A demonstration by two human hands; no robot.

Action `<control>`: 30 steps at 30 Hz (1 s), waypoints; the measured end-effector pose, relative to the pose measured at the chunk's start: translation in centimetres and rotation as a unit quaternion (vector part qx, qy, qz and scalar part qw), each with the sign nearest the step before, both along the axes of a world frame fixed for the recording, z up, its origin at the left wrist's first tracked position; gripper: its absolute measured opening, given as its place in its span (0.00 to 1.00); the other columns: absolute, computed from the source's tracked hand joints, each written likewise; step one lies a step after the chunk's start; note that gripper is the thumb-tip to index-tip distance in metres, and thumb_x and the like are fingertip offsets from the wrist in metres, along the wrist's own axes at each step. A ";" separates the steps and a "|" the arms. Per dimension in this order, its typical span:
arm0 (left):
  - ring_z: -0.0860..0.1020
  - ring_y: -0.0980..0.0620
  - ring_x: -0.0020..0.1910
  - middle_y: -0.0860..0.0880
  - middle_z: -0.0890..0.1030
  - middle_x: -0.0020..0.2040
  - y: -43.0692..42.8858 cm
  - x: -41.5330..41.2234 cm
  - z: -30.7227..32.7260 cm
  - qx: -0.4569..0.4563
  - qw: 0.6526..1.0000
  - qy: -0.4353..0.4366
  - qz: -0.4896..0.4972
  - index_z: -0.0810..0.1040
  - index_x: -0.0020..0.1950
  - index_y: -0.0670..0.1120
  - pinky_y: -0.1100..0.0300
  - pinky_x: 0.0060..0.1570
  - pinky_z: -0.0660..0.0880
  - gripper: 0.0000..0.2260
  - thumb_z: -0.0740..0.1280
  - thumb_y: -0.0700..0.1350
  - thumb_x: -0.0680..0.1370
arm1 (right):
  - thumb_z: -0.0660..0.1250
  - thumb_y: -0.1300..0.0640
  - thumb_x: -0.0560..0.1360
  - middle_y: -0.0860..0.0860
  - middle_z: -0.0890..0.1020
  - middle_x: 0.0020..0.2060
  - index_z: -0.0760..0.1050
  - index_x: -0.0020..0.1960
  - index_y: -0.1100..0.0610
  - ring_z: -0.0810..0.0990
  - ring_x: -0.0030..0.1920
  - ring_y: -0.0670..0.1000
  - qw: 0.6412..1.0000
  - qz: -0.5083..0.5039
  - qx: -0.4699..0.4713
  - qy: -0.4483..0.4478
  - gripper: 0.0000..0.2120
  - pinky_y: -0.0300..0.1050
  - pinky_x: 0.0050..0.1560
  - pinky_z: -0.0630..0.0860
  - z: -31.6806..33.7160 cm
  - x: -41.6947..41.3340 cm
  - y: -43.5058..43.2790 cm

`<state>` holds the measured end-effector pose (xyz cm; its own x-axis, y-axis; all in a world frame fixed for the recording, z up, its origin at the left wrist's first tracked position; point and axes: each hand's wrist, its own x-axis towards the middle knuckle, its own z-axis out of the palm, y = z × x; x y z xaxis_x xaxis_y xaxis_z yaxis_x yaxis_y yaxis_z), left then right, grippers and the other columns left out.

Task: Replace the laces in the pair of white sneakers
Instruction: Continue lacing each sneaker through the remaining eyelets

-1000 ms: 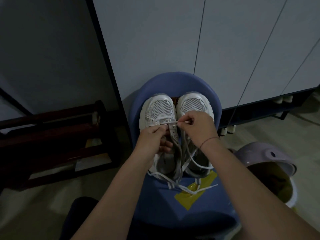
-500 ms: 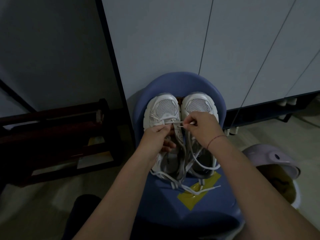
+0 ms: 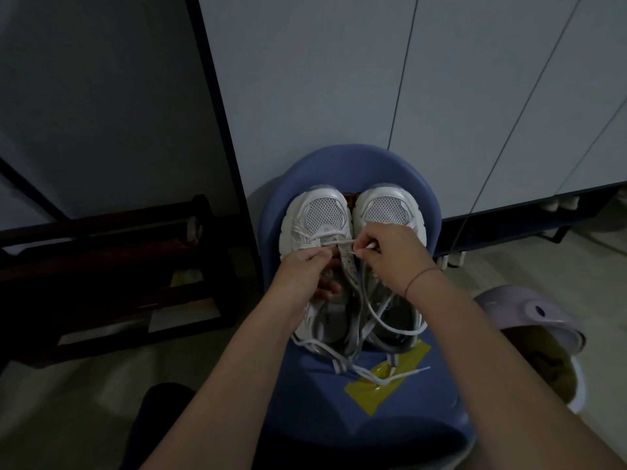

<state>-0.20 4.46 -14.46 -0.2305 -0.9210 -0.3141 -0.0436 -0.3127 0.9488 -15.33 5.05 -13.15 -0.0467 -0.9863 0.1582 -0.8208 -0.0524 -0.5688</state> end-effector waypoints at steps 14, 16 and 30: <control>0.75 0.57 0.24 0.48 0.83 0.43 0.3 -0.2 0.1 0.005 1.000 0.022 -0.003 0.79 0.60 0.42 0.68 0.23 0.70 0.13 0.56 0.40 0.84 | 0.69 0.62 0.73 0.46 0.78 0.36 0.80 0.45 0.54 0.75 0.39 0.44 0.993 -0.062 -0.068 -0.069 0.04 0.35 0.43 0.68 -1.2 0.9 -0.8; 0.75 0.57 0.23 0.48 0.83 0.44 0.3 -0.1 0.4 0.017 0.999 0.028 -0.011 0.78 0.60 0.41 0.68 0.23 0.70 0.13 0.55 0.41 0.85 | 0.69 0.62 0.73 0.47 0.79 0.36 0.79 0.45 0.55 0.76 0.38 0.44 0.991 -0.071 -0.070 -0.084 0.03 0.32 0.40 0.69 -1.2 0.7 -0.8; 0.77 0.58 0.24 0.48 0.81 0.41 0.3 0.1 0.4 0.109 0.989 0.098 -0.013 0.77 0.53 0.44 0.68 0.23 0.71 0.12 0.54 0.42 0.85 | 0.76 0.57 0.68 0.42 0.79 0.38 0.78 0.45 0.52 0.75 0.38 0.38 0.992 0.002 -0.004 -0.130 0.09 0.25 0.37 0.70 -0.9 0.8 -0.1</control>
